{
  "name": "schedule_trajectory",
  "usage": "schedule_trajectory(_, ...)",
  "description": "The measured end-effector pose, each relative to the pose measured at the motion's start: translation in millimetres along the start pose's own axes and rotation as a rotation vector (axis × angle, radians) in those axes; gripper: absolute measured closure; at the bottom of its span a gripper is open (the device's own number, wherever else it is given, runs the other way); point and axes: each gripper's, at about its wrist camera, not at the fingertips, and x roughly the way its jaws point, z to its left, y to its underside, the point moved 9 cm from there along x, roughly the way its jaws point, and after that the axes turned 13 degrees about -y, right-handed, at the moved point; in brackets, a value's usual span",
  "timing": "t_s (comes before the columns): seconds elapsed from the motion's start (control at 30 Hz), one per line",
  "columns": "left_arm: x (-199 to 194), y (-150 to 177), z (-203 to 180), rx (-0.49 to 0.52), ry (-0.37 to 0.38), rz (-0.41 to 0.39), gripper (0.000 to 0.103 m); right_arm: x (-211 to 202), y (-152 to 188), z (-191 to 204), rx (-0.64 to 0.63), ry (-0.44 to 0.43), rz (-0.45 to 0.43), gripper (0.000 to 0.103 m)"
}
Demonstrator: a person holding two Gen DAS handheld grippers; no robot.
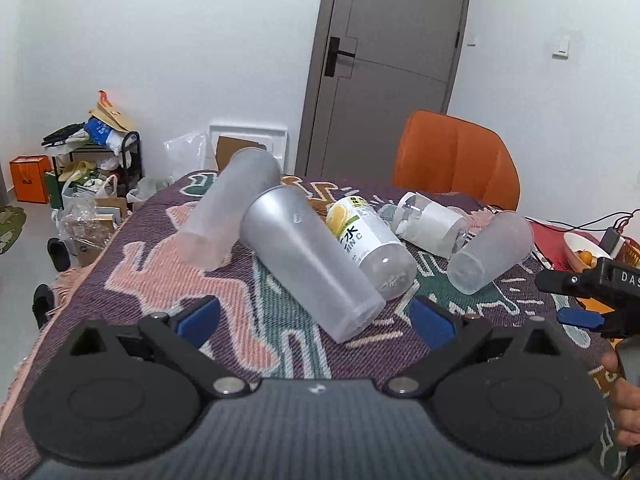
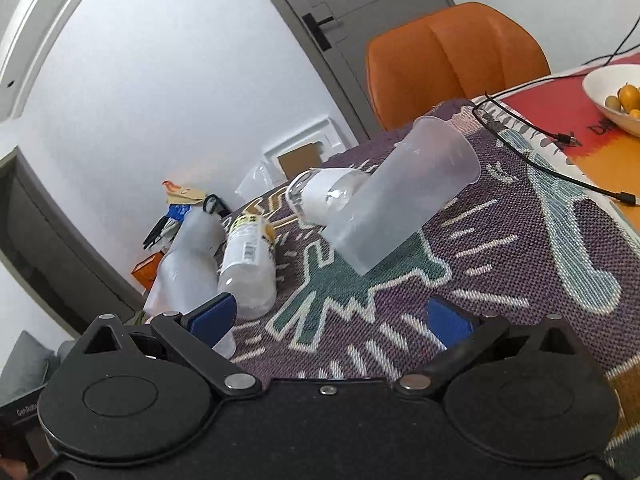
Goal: Flip cup upright
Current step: 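Move the right gripper to the tipped frosted cup and close on its rim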
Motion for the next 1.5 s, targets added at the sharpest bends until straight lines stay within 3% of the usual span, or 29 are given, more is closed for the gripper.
schedule_trajectory(0.63, 50.4, -30.8, -28.9, 0.024, 0.0, 0.056, 0.003, 49.6, -37.0, -51.8, 0.253, 0.031, -0.014, 0.0)
schedule_trajectory(1.23, 78.5, -44.0, -19.8, -0.018, -0.026, 0.081, 0.003, 97.8, -59.2, -91.1, 0.424, 0.12, -0.052, 0.0)
schedule_trajectory(1.33, 76.9, -45.1, -16.6, -0.03, -0.027, 0.078, 0.003, 99.9, -62.5, -96.6, 0.445, 0.14, -0.077, 0.009)
schedule_trajectory(1.4, 76.3, -45.3, -14.3, -0.04, -0.029, 0.076, 0.003, 99.8, -63.4, -99.9, 0.44, 0.16, -0.085, 0.025)
schedule_trajectory(1.5, 76.3, -42.8, -12.4, -0.047, -0.031, 0.082, 0.003, 97.0, -62.8, -104.7, 0.457, 0.153, -0.1, 0.033)
